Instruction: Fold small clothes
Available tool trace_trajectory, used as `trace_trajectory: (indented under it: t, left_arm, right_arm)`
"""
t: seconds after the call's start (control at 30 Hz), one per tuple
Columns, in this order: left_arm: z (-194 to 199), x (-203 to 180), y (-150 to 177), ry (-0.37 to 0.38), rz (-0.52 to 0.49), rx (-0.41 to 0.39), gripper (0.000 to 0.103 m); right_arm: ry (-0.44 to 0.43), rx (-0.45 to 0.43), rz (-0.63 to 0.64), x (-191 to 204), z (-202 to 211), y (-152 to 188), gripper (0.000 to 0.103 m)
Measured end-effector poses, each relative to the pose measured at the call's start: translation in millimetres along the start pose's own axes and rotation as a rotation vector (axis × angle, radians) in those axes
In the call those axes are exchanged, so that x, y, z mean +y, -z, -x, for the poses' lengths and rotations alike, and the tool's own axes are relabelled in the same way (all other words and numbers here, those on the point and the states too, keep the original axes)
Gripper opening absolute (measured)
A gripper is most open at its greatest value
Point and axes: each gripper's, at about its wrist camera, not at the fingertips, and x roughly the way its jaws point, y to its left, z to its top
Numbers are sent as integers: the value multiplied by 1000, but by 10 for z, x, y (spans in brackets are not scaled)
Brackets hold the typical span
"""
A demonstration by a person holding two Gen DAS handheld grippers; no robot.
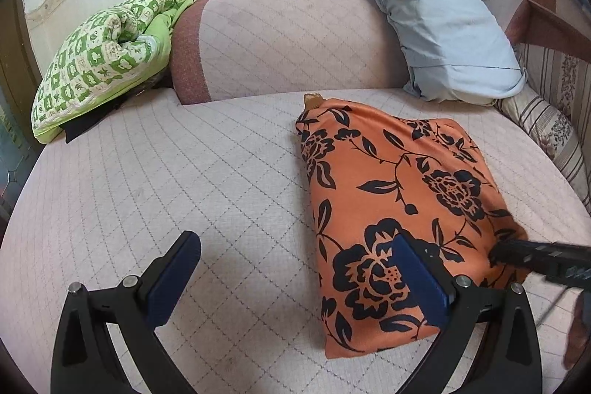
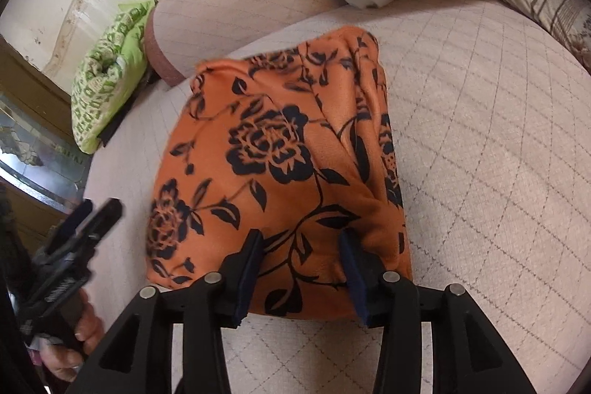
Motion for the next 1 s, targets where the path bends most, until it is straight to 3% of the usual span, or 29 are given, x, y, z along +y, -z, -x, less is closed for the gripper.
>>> trace_trajectory:
  t: [0.1,0.2,0.37,0.57,0.67,0.8,0.93,1.0]
  left_arm:
    - [-87,-1,-10,-4,-8,16,103]
    - [-189,69,-52,28,9,49,103]
    - [-373,346,-170,157,105,111,103]
    - [-694,546,-138,336,219,256,103]
    - [-812,447,-120,451,234,291,103]
    - [-984,235,-144,525,229,331,103]
    - [-1189,16,-118,573,242,392,103]
    - [-1199,-54,-132,599,246,371,103]
  right_arm:
    - [-24,-58,28,10,164,-60,57]
    - [-28,-109,15,-109,254,-150,60]
    - [-104,-58,-102,-458,130,-296,61]
    - [-163,-38,-140,-658,-39,-336,65]
    - [-175,-35,-163,-813,-101,-355,68]
    - [-240,9,-183,-928,-270,-391,72]
    - [-365,19,-238,-1053,-454,-407,73]
    - [-392,13,-233,-1023,-502,-432,73]
